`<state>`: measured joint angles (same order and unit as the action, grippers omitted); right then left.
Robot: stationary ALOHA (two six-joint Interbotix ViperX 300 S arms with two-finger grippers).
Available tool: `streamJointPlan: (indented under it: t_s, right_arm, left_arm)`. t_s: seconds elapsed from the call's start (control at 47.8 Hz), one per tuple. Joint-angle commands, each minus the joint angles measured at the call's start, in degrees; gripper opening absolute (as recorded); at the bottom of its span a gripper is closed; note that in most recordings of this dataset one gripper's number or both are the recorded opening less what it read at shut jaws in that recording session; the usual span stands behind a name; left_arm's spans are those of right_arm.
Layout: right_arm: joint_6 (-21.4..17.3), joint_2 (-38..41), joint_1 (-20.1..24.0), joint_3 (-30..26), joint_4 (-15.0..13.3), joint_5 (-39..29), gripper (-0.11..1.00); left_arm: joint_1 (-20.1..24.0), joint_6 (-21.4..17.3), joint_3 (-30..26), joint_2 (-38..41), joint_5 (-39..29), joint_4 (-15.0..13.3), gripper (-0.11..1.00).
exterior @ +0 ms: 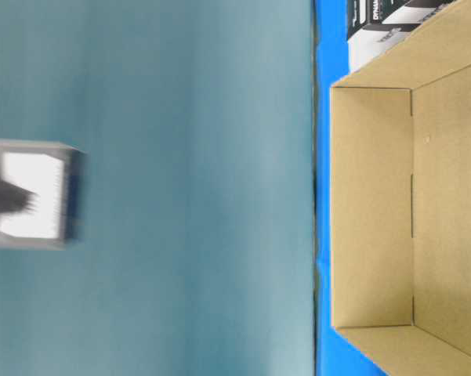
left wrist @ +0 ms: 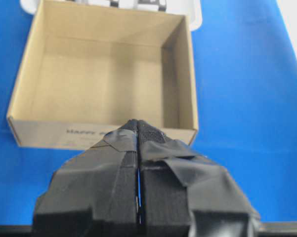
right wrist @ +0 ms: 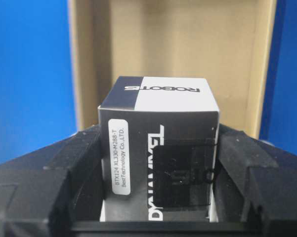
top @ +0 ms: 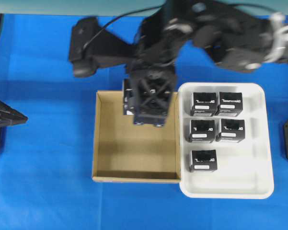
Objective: Pick the box from inside the cardboard box.
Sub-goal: 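Lift the held servo box out and carry it right toward the tray, then lower the servo box into the empty lower-right tray slot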
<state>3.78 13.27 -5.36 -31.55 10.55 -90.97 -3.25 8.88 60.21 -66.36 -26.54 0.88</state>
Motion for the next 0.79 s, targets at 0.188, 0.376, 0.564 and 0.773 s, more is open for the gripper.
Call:
streamJointPlan:
  t_s: [0.188,0.376,0.564,0.773]
  right_arm:
    - [-3.3,-9.1,2.1,6.4,-0.2,-2.0,0.61]
    - [-7.4,-18.1,2.5,18.5,-0.2,0.2,0.61]
    - [-9.3,-27.2,4.0,35.2,-0.2,7.6,0.60]
    - [-9.9,-34.2,5.2,49.4,-0.1,15.4,0.61]
  left_arm:
    - [-0.2,0.0,-1.5,0.7,0.3,0.1,-0.05]
    - [-0.1,0.2,-1.4,0.8,0.3,0.1,-0.05]
    - [-0.1,0.0,-1.5,0.6,0.2,0.1,-0.05]
    - [0.0,0.1,-1.5,0.5,0.2,0.1,-0.05]
